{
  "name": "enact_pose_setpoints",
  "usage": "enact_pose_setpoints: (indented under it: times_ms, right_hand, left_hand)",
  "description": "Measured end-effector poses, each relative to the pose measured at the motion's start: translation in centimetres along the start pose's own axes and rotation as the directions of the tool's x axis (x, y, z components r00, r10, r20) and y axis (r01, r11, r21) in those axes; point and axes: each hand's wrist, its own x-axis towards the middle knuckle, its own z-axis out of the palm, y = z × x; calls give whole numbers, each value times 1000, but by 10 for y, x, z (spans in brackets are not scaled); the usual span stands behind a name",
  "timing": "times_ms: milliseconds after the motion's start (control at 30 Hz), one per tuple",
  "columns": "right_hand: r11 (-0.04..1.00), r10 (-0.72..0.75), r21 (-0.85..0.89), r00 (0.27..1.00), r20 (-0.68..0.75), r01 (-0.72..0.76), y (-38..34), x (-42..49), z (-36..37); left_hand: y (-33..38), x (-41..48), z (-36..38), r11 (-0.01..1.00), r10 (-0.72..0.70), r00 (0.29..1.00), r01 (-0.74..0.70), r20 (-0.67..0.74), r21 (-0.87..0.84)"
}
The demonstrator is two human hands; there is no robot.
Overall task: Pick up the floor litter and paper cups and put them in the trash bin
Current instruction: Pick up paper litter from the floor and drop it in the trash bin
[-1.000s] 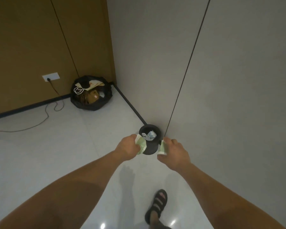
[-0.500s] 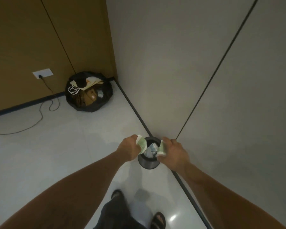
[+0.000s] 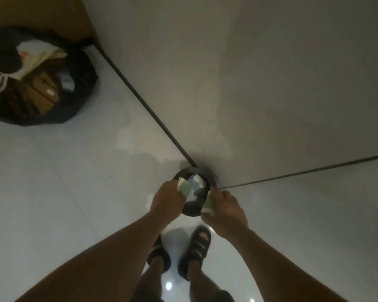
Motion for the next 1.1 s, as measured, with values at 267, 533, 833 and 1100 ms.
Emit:
enact_pose_setpoints:
  times_ms: [267,533,833,1100]
  right_hand:
    - [993,107,41,991,74,-110,67,143,148]
    - [988,119,83,984,135,-131,87,156,206]
    - [980,102,159,989,106,-118,48,111,90]
    - [977,130,169,991,8,-130,9,20,-37]
  left_hand:
    - [-63,141,140,999,-1,995,-3,95,33]
    - [-112,153,184,996,16,990,-29,138,90]
    - [-51,119,75,962,68,993,-92,101,257]
    - [23,35,-25,942,150,980,-183,134,282]
